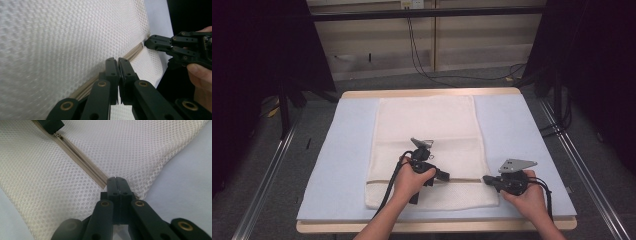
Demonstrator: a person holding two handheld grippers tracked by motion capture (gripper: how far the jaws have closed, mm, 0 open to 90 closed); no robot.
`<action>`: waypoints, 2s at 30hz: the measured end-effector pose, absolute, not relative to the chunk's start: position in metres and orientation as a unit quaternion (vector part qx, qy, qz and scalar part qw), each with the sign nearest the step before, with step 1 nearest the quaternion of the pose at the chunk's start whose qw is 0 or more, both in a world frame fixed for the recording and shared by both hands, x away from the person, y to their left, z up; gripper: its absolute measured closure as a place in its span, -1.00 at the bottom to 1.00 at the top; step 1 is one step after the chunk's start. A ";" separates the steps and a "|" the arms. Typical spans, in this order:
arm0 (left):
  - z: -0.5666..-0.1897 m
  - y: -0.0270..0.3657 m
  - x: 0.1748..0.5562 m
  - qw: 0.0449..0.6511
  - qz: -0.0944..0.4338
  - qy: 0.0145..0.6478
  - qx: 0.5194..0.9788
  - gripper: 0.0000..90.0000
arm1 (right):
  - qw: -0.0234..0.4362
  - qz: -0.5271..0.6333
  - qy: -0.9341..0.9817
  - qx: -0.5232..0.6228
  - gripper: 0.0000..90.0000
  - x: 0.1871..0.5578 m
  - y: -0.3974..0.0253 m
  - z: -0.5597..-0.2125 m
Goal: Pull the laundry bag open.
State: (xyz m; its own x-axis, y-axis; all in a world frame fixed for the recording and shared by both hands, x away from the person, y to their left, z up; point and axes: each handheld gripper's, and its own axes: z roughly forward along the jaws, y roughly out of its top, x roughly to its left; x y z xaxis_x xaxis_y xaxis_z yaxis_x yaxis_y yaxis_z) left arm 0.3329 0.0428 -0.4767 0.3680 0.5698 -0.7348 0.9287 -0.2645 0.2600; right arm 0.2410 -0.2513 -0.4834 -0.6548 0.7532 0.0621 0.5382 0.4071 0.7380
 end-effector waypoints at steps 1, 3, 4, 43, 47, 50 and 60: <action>-0.476 0.044 0.333 0.345 -0.262 0.502 0.748 0.94 | 0.141 0.379 0.827 0.391 1.00 0.241 -0.251 -0.483; -0.476 0.046 0.333 0.344 -0.263 0.498 0.751 0.94 | 0.141 0.379 0.827 0.391 1.00 0.241 -0.251 -0.483; -0.477 0.046 0.333 0.346 -0.263 0.499 0.750 0.94 | 0.140 0.380 0.827 0.391 1.00 0.241 -0.252 -0.483; -0.475 0.068 0.334 0.342 -0.259 0.502 0.751 0.94 | 0.134 0.385 0.824 0.393 1.00 0.242 -0.254 -0.484; -0.474 0.069 0.333 0.344 -0.259 0.500 0.751 0.94 | 0.132 0.386 0.824 0.393 1.00 0.242 -0.254 -0.484; -0.473 0.069 0.333 0.341 -0.258 0.500 0.753 0.94 | 0.134 0.386 0.824 0.393 1.00 0.242 -0.254 -0.484; -0.473 0.079 0.334 0.345 -0.254 0.504 0.750 0.94 | 0.134 0.385 0.824 0.393 1.00 0.242 -0.253 -0.484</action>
